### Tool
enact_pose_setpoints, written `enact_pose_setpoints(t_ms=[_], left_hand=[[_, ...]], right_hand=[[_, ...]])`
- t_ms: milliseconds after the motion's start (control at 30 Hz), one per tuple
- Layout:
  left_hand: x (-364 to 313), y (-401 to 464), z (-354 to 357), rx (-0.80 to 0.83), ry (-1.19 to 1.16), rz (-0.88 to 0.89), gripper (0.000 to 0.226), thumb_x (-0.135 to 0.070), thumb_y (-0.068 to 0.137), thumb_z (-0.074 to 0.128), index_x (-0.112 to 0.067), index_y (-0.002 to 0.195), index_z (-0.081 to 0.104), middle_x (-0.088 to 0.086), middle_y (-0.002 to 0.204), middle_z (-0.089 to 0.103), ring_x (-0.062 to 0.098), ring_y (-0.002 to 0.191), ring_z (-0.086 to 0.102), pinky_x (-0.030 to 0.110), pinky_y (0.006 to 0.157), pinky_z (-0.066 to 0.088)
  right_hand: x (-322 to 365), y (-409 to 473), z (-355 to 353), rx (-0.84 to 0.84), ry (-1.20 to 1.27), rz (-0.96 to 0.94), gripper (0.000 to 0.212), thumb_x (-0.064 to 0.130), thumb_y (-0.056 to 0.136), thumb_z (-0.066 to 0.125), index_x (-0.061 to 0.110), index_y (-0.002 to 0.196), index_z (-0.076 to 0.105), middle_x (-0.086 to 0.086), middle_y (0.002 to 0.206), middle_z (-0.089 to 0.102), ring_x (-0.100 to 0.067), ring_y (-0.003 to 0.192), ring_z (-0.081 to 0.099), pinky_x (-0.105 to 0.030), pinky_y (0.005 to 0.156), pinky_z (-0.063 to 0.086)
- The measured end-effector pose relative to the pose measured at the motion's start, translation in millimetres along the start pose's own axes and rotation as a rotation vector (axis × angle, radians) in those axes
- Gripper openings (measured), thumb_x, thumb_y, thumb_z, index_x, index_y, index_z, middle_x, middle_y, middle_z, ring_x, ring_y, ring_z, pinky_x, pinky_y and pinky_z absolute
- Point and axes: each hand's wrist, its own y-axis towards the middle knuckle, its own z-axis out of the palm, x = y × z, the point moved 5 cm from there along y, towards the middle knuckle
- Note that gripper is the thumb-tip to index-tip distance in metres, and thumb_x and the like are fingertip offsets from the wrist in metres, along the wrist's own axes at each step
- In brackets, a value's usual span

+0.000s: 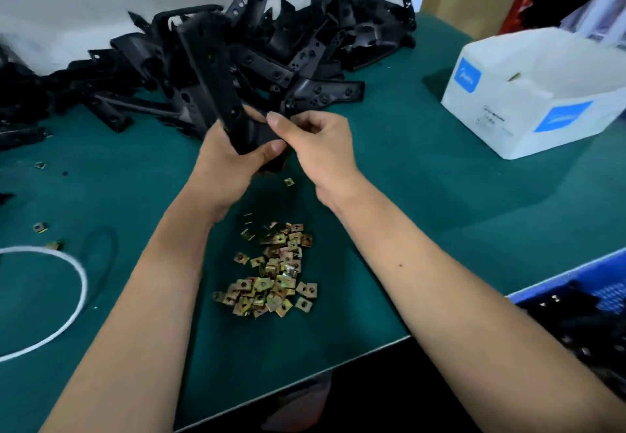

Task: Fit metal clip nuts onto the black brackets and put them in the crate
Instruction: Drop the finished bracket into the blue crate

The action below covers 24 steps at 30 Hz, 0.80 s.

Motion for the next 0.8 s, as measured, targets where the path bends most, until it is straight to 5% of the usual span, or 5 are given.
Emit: enact_pose_setpoints(t_ms=[300, 467, 567, 700, 800], left_hand=[[-102, 12, 160, 0.316, -0.033, 0.14, 0.036, 0.002, 0.084, 0.079, -0.006, 0.109, 0.054, 0.014, 0.095, 0.063, 0.023, 0.087, 0.065, 0.043, 0.079, 0.059], [-141, -29, 304, 0.584, -0.102, 0.089, 0.056, -0.011, 0.078, 0.088, -0.006, 0.117, 0.048, 0.004, 0.104, 0.065, 0.009, 0.087, 0.066, 0.023, 0.066, 0.055], [-134, -78, 393, 0.786, -0.043, 0.038, 0.06, -0.023, 0.079, 0.089, -0.007, 0.117, 0.046, 0.005, 0.11, 0.067, 0.018, 0.103, 0.068, 0.039, 0.087, 0.058], [-84, -167, 480, 1.017, 0.111, -0.105, 0.063, -0.038, 0.085, 0.082, -0.015, 0.125, 0.04, 0.008, 0.123, 0.066, 0.028, 0.116, 0.064, 0.041, 0.097, 0.051], [-30, -222, 506, 1.128, 0.212, -0.266, 0.067, -0.04, 0.087, 0.078, -0.013, 0.132, 0.036, 0.013, 0.132, 0.062, 0.031, 0.123, 0.061, 0.041, 0.102, 0.049]], right_hand=[[59, -32, -158, -0.299, 0.279, -0.05, 0.035, 0.022, 0.086, 0.079, 0.009, 0.069, 0.051, -0.014, 0.074, 0.045, -0.024, 0.072, 0.041, -0.038, 0.068, 0.034], [54, -84, -295, -0.513, 0.48, -0.113, 0.018, 0.022, 0.102, 0.059, 0.008, 0.09, 0.058, -0.016, 0.079, 0.057, -0.027, 0.066, 0.056, -0.033, 0.058, 0.047], [30, -135, -374, -0.592, 0.618, -0.074, 0.021, 0.024, 0.105, 0.047, 0.014, 0.093, 0.061, -0.004, 0.09, 0.072, -0.019, 0.077, 0.07, -0.029, 0.06, 0.055], [-41, -211, -472, -0.846, 0.602, 0.103, 0.02, 0.021, 0.104, 0.044, 0.007, 0.104, 0.058, -0.019, 0.111, 0.065, -0.033, 0.101, 0.065, -0.048, 0.095, 0.055], [-108, -262, -516, -1.155, 0.485, 0.4, 0.023, 0.016, 0.101, 0.053, 0.001, 0.112, 0.067, -0.018, 0.108, 0.07, -0.032, 0.088, 0.069, -0.042, 0.077, 0.056]])
